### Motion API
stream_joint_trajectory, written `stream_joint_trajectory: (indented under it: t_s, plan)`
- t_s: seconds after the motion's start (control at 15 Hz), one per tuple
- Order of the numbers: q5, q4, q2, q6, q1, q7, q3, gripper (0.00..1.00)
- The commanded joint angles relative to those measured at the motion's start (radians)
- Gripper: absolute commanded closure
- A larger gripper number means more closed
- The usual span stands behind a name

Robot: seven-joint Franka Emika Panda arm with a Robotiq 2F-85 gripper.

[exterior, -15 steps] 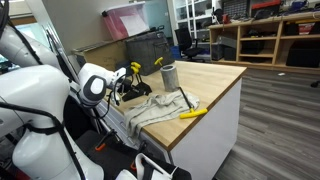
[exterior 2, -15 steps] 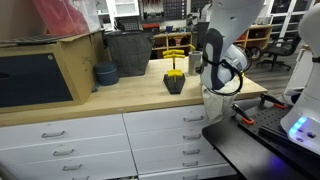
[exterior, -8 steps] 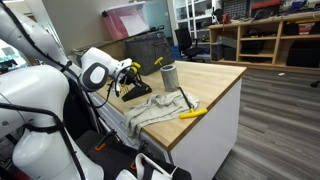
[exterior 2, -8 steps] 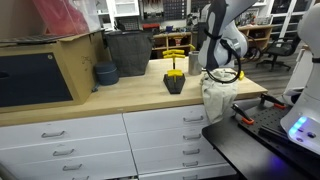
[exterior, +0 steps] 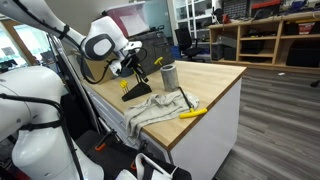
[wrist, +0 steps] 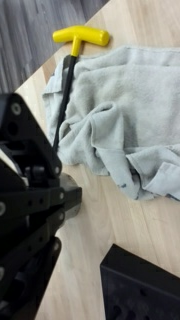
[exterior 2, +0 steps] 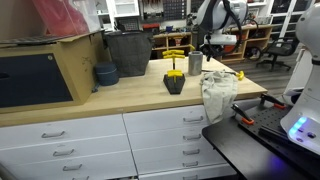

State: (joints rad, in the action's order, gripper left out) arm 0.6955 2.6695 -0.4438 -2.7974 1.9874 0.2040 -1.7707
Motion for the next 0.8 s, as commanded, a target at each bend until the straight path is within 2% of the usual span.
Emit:
stream_joint_trajectory:
  t_s: [0.0, 0.13, 0.33, 0.53, 0.73]
  plan:
    - [-0.057, -0.122, -0.049, 0.263, 0.056, -0.03, -0.143, 1.0]
    - [-0.099, -0.194, -0.078, 0.377, 0.023, -0.004, -0.159, 1.0]
    - [-0.18, -0.293, -0.097, 0.473, -0.065, 0.036, -0.123, 1.0]
    - [-0.267, -0.369, -0.097, 0.504, -0.141, 0.051, -0.077, 1.0]
    - [-0.354, -0.426, -0.089, 0.475, -0.218, 0.041, -0.016, 1.0]
